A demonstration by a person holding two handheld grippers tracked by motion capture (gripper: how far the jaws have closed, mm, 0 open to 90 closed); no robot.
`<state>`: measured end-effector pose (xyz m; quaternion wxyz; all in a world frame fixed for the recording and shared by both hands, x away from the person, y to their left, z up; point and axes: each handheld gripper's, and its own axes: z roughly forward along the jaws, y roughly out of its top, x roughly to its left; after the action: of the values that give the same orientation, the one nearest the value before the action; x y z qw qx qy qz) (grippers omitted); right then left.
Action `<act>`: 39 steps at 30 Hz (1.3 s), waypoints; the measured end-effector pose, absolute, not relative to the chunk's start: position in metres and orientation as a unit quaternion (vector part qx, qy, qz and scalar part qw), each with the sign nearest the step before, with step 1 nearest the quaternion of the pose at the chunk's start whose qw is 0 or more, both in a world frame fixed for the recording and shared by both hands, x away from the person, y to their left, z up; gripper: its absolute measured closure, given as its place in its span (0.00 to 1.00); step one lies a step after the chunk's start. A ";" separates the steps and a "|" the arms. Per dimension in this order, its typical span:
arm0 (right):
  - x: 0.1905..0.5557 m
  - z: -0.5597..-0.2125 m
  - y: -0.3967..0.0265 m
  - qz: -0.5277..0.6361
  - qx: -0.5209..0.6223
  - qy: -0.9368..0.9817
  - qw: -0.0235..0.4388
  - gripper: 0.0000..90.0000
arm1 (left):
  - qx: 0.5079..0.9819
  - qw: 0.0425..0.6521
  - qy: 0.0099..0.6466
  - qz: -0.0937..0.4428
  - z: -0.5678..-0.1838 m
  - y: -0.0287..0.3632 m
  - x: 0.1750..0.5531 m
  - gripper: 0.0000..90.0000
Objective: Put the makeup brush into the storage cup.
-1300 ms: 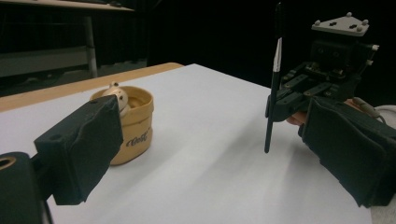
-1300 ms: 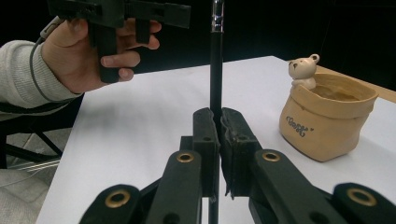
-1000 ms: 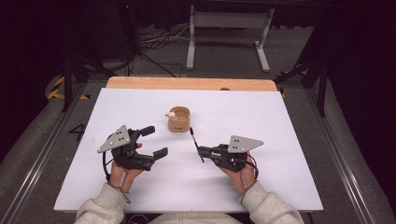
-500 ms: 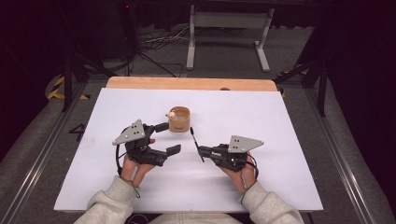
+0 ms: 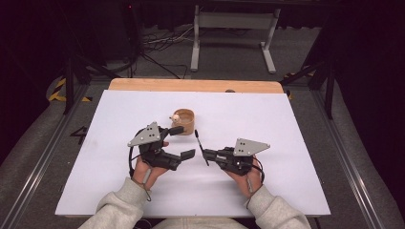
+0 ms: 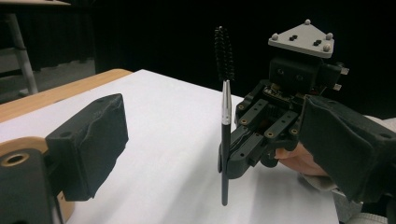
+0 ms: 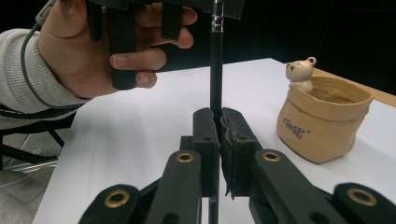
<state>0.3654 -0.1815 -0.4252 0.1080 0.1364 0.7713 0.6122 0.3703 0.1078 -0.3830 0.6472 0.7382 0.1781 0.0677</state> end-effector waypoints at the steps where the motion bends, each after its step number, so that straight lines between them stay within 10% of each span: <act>1: 0.365 -0.425 -0.181 0.612 0.136 0.771 0.108 0.94 | 0.739 0.647 0.176 0.068 -0.383 0.106 0.371 0.11; 15: 0.365 -0.425 -0.182 0.612 0.137 0.771 0.108 0.94 | 0.739 0.649 0.173 0.054 -0.389 0.094 0.375 0.18; 39: 0.365 -0.425 -0.181 0.609 0.136 0.774 0.109 0.94 | 0.752 0.627 0.201 0.028 -0.398 0.086 0.375 0.66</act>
<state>0.3646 -0.1810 -0.4254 0.1088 0.1356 0.7739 0.6089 0.3754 0.0863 -0.3981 0.6270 0.7522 0.2008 0.0281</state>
